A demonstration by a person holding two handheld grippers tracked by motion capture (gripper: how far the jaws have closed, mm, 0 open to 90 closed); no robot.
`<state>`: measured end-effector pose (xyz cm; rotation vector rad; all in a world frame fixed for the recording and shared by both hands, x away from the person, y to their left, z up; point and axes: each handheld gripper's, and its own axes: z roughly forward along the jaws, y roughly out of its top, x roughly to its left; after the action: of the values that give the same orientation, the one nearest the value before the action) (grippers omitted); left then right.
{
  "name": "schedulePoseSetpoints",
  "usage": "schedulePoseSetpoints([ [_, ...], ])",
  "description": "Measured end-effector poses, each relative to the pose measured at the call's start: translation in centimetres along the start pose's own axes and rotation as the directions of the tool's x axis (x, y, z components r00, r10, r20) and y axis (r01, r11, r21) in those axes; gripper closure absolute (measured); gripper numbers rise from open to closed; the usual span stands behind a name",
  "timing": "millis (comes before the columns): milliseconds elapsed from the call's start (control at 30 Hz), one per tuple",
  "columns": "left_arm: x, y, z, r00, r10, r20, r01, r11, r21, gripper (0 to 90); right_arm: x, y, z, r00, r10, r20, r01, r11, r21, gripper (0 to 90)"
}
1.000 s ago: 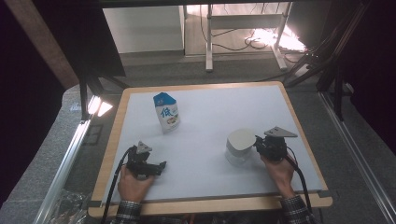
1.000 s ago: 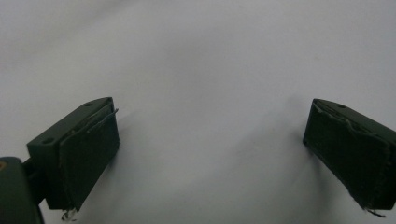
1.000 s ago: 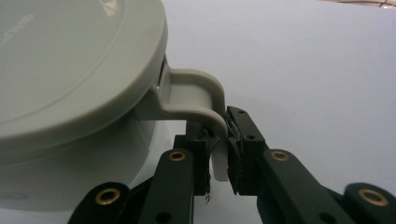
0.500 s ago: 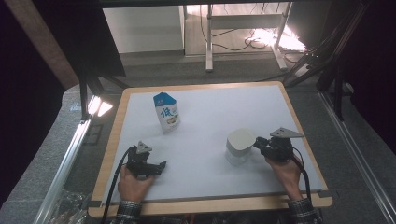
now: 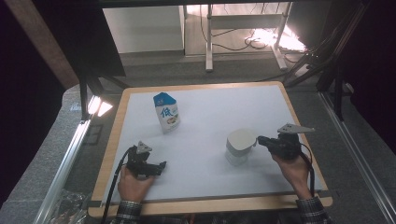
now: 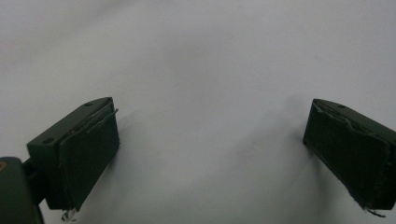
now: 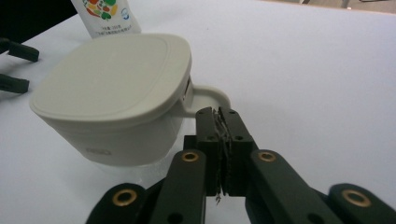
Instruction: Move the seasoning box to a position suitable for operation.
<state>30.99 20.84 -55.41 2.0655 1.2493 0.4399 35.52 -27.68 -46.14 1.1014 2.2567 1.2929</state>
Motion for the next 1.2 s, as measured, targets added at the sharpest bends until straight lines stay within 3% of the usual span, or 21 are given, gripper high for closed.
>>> schedulePoseSetpoints([
  [667,0.0,0.0,0.0,1.0000,0.005,0.001,-0.005,1.0000,-0.001,3.1,1.4,3.9,-0.5,0.9973,-0.046,-0.057,0.044,0.999,-0.019,89.5],
  [1200,0.0,0.0,0.0,1.0000,0.001,0.001,-0.001,1.0000,-0.001,3.2,1.6,4.3,0.8,0.9963,-0.073,-0.046,0.073,0.997,0.001,89.5],
])
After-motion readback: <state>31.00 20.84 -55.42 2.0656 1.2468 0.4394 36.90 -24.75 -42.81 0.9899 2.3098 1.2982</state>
